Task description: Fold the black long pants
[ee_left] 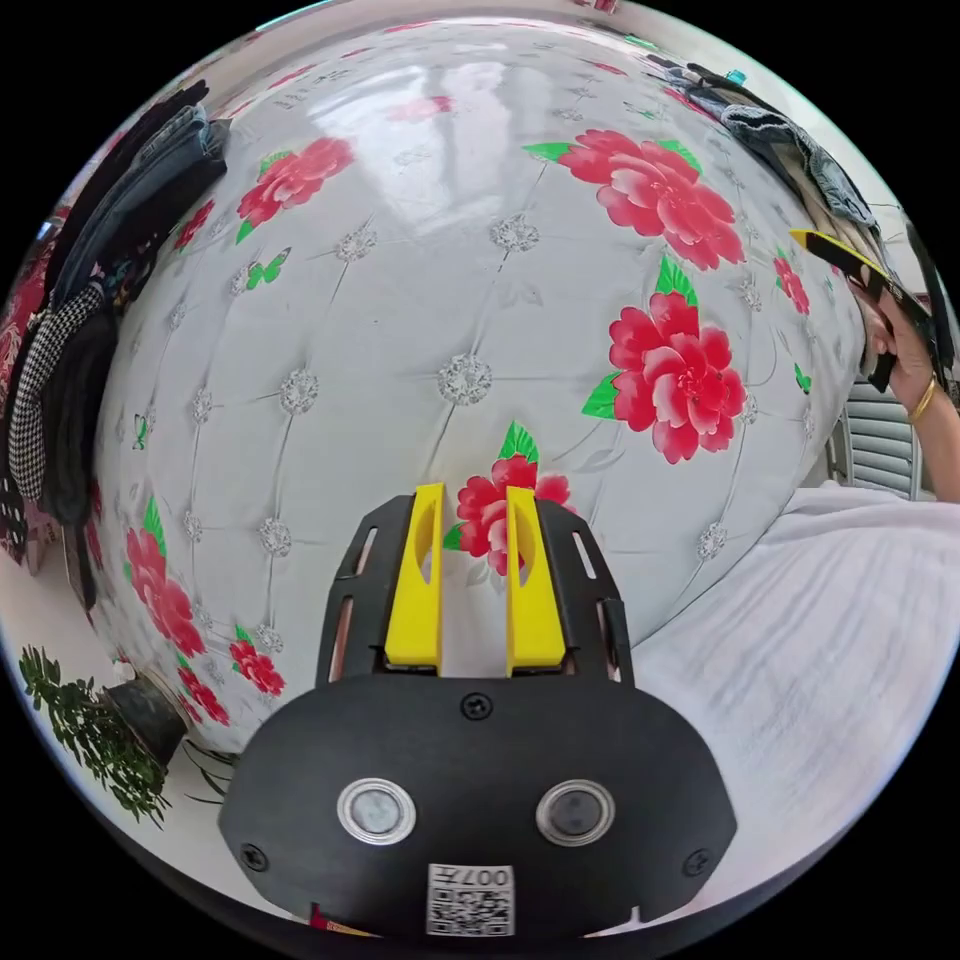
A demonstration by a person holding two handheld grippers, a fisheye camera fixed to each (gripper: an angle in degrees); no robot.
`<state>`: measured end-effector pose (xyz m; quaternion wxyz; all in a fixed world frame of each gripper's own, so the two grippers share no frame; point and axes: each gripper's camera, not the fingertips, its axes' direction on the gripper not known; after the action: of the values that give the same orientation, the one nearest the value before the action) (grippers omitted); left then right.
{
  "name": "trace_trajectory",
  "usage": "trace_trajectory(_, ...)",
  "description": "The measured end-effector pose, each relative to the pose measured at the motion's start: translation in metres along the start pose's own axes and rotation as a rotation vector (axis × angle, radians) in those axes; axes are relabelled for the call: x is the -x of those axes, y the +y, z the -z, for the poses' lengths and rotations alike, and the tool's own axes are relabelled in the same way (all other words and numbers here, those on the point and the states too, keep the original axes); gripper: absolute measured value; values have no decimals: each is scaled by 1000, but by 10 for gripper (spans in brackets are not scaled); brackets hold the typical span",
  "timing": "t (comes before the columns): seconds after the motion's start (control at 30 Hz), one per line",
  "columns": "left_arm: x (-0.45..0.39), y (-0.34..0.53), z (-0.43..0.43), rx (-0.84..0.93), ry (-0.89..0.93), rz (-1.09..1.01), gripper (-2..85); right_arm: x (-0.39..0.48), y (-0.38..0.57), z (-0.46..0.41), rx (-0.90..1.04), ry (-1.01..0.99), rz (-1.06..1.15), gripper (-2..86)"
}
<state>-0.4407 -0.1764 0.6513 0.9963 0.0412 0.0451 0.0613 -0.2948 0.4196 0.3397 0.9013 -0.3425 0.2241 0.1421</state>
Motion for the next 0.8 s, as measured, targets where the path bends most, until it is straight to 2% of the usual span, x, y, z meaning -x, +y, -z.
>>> trace_trajectory(0.17,8,-3,-8,-24,36,68,87,-81,3,31,-105,132,-190,52)
trace_trajectory(0.3,7,-18,-13,27,19,82,87,-113,-22,53,-191,241,-226,59)
trace_trajectory(0.57,15,-42,-19,100,33,133,88,-153,-145,86,-336,448,-287,80)
trace_trajectory(0.7,16,-45,-19,94,23,150,88,-168,-196,66,-224,692,-237,87)
trace_trajectory(0.8,17,-47,-19,90,21,158,91,-169,-231,24,9,1010,-66,86)
